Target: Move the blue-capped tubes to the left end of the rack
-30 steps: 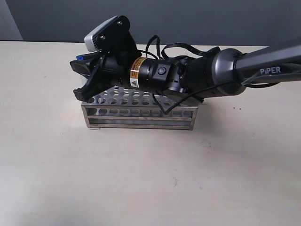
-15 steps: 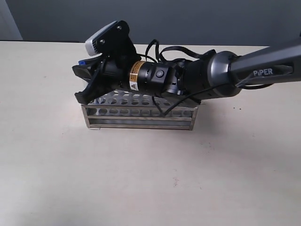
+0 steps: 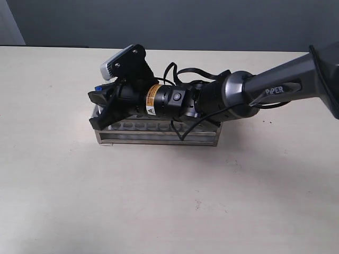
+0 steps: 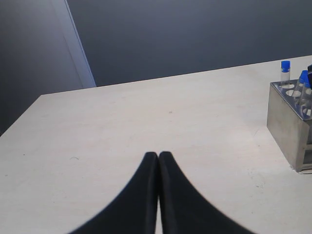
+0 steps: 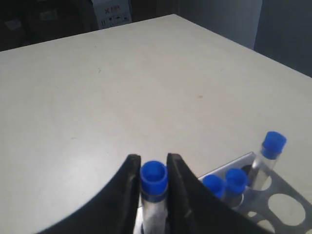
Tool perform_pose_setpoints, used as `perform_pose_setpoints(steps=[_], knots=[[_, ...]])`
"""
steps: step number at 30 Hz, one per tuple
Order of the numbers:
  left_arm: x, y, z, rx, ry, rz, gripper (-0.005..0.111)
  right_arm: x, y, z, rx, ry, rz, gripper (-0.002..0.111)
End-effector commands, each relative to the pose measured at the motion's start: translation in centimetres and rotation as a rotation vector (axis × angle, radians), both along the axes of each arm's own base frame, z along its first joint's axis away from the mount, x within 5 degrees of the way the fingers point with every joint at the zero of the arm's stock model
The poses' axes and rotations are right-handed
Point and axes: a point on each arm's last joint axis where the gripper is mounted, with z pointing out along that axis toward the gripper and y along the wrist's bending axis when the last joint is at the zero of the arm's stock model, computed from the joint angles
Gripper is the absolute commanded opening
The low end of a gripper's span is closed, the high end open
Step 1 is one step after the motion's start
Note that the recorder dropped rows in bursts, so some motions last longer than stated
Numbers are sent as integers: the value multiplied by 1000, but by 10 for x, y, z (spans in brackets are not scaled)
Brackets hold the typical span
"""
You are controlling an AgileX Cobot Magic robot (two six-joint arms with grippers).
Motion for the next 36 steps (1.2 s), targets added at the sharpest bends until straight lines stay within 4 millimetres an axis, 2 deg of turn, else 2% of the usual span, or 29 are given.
perform_pose_setpoints(steps=[1,6,7,8,9,11,12,14,16,18,20,22,23,27,32,36], knots=[[0,-1,2,-6,-11,-9,0,-4,2,-2,-4,2,44,34],[0,-1,2,-6,-11,-9,0,-4,2,-2,-5,13,45,36],[0,-1,2,-6,-11,-9,0,-3,0,5,1,4,37,35],[0,-1,2,-6,-11,-9,0,-1,-2,13,6,3,11,32],[0,-1,2,-6,-11,-9,0,3,-9,38,14,-11,-45,21],[0,-1,2,-6,-11,-9,0,6,-20,66,7,-42,-99,3],[0,-1,2,-6,-11,-9,0,8,-29,84,-3,-62,-139,0],[0,-1,2,-6,-11,-9,0,8,-49,117,-26,-100,-210,0],[0,-1,2,-6,-11,-9,0,1,-86,160,-50,-149,-316,0],[0,-1,2,-6,-11,-9,0,-24,-139,199,-28,-192,-417,0],[0,-1,2,-6,-11,-9,0,-57,-181,214,-18,-213,-483,-1],[0,-1,2,-6,-11,-9,0,-95,-222,215,-9,-194,-553,-1],[0,-1,2,-6,-11,-9,0,-109,-235,212,3,-171,-577,-1],[0,-1,2,-6,-11,-9,0,-166,-296,186,28,-47,-707,-1],[0,-1,2,-6,-11,-9,0,-193,-326,187,51,-44,-780,-1],[0,-1,2,-6,-11,-9,0,-207,-339,189,98,-62,-798,-1]])
